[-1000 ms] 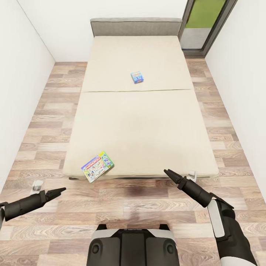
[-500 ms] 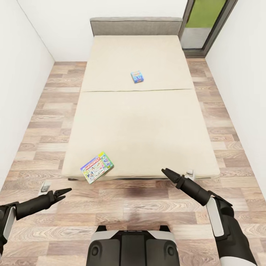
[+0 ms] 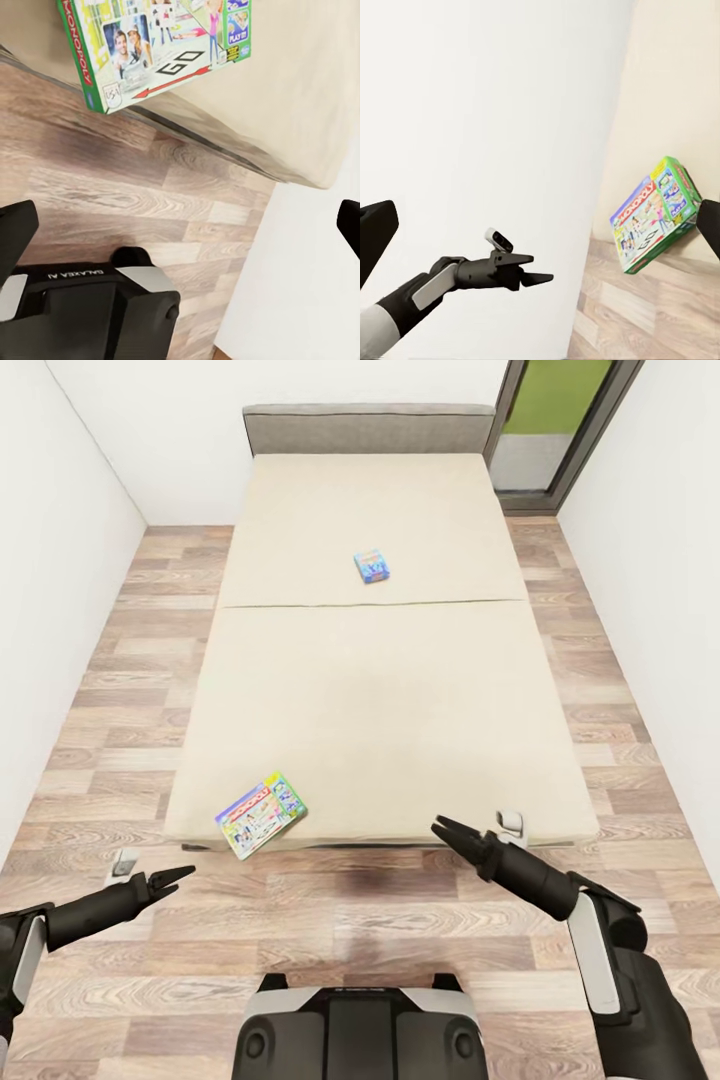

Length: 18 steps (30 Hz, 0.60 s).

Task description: Put all the toys in the child's room - the three board games (two on the bed and one on the table), the two jigsaw puzzles on the table, and the tennis ball on the table - inside the toy box on the table in the child's room.

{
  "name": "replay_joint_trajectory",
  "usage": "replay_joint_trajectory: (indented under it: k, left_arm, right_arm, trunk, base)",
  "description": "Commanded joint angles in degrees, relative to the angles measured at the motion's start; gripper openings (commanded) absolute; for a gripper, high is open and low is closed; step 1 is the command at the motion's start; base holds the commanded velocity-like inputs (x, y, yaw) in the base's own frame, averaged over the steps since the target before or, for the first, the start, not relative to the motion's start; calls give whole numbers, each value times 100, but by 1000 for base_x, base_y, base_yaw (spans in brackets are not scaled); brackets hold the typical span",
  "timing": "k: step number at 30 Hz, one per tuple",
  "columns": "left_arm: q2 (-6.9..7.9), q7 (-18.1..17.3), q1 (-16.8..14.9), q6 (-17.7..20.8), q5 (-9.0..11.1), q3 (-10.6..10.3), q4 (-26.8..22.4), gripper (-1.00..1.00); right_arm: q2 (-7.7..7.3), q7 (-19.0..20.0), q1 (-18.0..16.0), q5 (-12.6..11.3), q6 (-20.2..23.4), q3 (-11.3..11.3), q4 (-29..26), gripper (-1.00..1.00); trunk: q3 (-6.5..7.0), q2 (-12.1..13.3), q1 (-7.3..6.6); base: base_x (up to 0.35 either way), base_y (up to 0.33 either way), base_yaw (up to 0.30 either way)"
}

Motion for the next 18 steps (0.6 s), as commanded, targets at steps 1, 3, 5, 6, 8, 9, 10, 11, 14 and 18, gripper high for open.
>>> replay_joint_trajectory:
  k: [1,3,5,6,8,9,10,11,14,18]
  left_arm:
    - [-3,-7,-8,49,19,6,1,100]
    - [-9,-4,-16,41,24,7,2,100]
    - [-24,-2,-28,37,24,8,2,100]
    - [-33,-2,-36,36,23,8,2,100]
    - [-52,-1,-62,34,21,4,2,100]
    - [-56,-1,-68,32,21,3,2,100]
    - [-59,-2,-73,31,21,2,2,100]
    - [-62,-4,-77,29,21,2,2,100]
    - [-62,-4,-86,21,20,1,2,100]
    - [-61,-4,-90,8,18,0,2,100]
  right_arm:
    - [13,85,1,-10,47,-10,-11,100]
    - [19,148,4,-10,53,-11,-19,100]
    - [22,185,6,-10,53,-18,-23,100]
    - [21,192,6,-10,53,-20,-24,100]
    - [19,209,7,-9,53,-29,-26,100]
    - [19,214,9,-9,53,-31,-26,100]
    - [19,217,9,-9,53,-33,-27,100]
    - [18,220,9,-9,53,-34,-27,100]
    - [22,219,10,-9,50,-37,-28,100]
    - [25,198,11,-8,50,-21,-28,100]
  trunk:
    - [-22,-47,24]
    - [-58,-127,68]
    - [-94,-207,112]
    - [-112,-247,134]
    - [-148,-328,178]
    - [-166,-368,200]
    - [-184,-408,222]
    - [-202,-448,244]
    - [-256,-568,310]
    - [-328,-729,397]
  base:
    - [0,0,0]
    - [0,0,0]
    - [0,0,0]
    - [0,0,0]
    - [0,0,0]
    - [0,0,0]
    - [0,0,0]
    - [0,0,0]
    - [0,0,0]
    - [0,0,0]
